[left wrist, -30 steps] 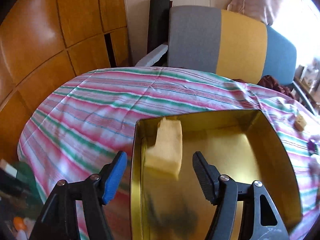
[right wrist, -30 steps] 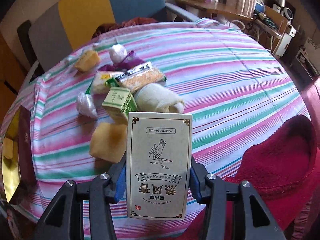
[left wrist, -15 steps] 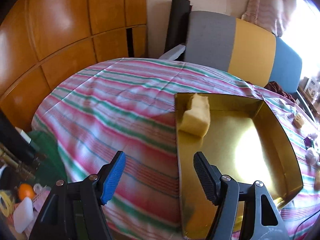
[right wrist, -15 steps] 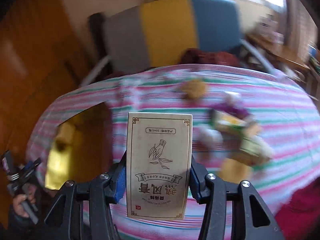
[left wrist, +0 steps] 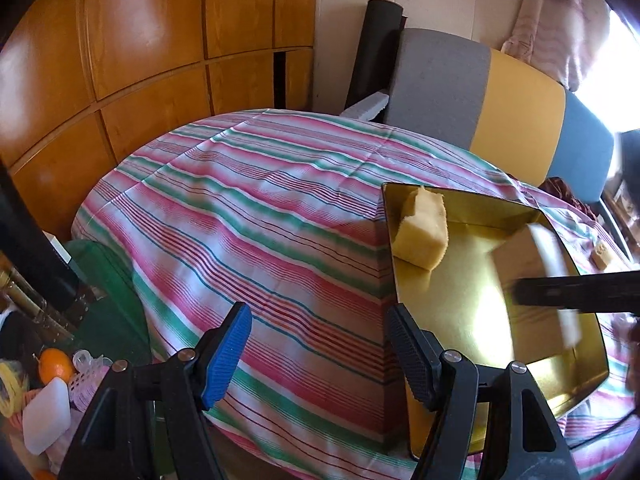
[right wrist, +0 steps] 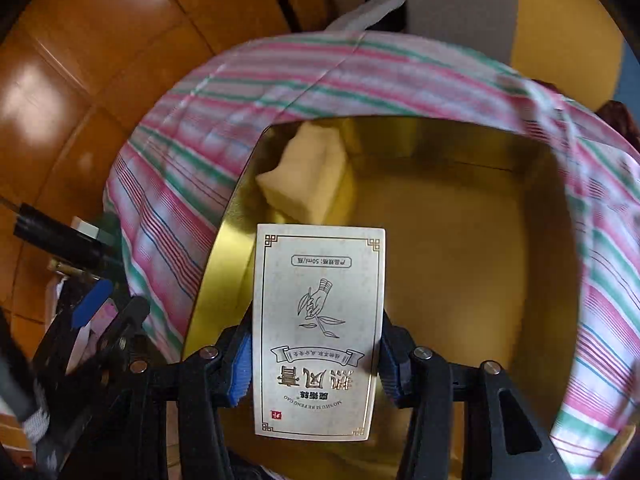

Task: Organize objects
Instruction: 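Carry the white box into the gold tray and open the right gripper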

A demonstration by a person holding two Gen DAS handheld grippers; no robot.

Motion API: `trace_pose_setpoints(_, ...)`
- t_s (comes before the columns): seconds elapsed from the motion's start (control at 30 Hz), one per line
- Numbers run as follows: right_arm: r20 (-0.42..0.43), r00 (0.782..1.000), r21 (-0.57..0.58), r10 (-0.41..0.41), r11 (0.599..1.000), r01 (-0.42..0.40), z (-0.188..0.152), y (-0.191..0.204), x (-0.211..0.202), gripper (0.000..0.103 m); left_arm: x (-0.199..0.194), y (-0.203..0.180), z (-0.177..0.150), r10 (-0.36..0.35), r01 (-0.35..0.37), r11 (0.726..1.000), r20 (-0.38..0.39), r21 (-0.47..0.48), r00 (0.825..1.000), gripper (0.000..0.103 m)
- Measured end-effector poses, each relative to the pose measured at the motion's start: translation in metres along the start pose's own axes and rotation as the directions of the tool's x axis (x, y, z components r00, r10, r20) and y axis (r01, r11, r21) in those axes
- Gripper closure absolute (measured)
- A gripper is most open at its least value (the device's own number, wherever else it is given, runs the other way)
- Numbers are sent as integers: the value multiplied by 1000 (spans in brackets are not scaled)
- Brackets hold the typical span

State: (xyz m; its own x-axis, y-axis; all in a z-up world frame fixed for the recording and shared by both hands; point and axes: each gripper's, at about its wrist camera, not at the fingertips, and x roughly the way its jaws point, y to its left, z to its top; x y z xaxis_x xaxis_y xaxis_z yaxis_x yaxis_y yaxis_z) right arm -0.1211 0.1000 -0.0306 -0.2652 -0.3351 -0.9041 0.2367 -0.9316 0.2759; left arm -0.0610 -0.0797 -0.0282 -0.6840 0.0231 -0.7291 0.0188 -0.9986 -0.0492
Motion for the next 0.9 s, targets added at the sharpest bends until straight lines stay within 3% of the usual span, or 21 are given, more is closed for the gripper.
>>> trace_pose_setpoints(0.3, -71, 997, 58, 1, 998, 3, 22, 24, 54, 52, 10, 15, 0, -11, 10, 998, -29, -56, 1000, 32)
trace_pose_setpoints(0.47, -54, 996, 146, 74, 987, -65, 24, 18, 64, 50, 8, 17, 0, -15, 13, 998, -30, -64, 999, 32)
trace_pose_setpoints(0.57, -17, 990, 183, 141, 974, -136, 18, 7, 55, 44, 6, 16, 1, -17, 16, 998, -20, -64, 1000, 32)
trace_pose_setpoints(0.7, 62, 984, 176, 168, 968, -176, 7, -5, 27, 39, 3, 14, 2, -17, 16, 998, -8, -55, 1000, 31)
trace_pose_setpoints(0.9, 142, 988, 108, 55, 992, -71, -31, -23, -17, 39, -9, 3, 3, -20, 20, 1000, 22, -13, 1000, 29)
